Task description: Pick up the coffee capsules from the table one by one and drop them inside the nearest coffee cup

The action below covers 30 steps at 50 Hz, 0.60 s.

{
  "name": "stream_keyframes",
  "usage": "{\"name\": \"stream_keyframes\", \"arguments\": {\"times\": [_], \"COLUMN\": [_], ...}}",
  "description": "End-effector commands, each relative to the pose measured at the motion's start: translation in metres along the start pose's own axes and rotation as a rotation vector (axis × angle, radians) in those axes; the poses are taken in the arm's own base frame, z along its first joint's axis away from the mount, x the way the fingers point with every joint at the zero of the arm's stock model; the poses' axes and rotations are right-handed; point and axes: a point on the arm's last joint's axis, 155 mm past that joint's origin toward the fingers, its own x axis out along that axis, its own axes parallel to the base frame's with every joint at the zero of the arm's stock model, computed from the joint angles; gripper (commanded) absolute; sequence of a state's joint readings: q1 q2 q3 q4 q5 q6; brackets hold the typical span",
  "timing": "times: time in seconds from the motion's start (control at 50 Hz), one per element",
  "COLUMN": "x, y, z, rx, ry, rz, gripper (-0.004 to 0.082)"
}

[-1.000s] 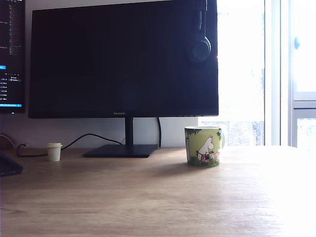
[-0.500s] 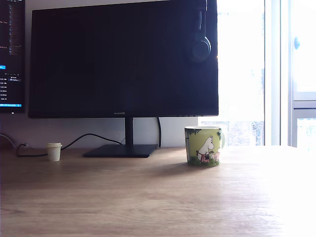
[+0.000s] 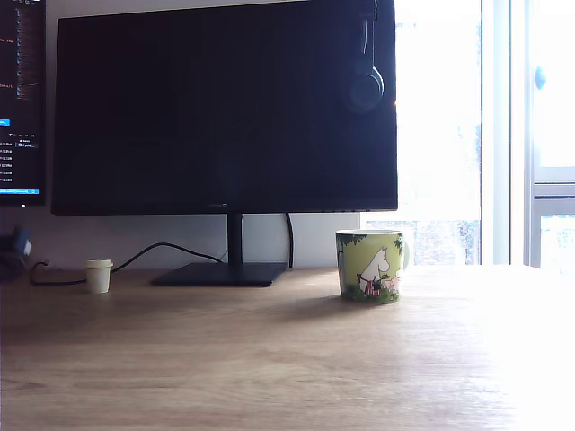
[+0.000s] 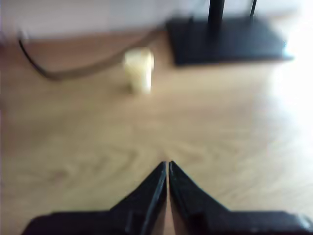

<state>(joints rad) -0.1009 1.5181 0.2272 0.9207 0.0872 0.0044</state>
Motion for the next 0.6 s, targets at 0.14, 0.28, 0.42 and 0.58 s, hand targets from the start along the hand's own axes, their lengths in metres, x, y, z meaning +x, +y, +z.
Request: {"name": "stream_keyframes", "arguments": {"times": [0.14, 0.28, 0.42, 0.58], "x": [0.016, 0.024, 0.028, 0.028], "y": [0.002, 0.002, 0.002, 0.002], "z": [0.008, 0.017, 0.019, 0.019], "rx": [-0.004, -0.003, -0.003, -0.002], "ry": [-0.015, -0.035, -0.038, -0.038], "rz": [-0.005, -0.005, -0.007, -0.006], "gripper": [0.0083, 0.0390, 0.0718, 0.0717]}}
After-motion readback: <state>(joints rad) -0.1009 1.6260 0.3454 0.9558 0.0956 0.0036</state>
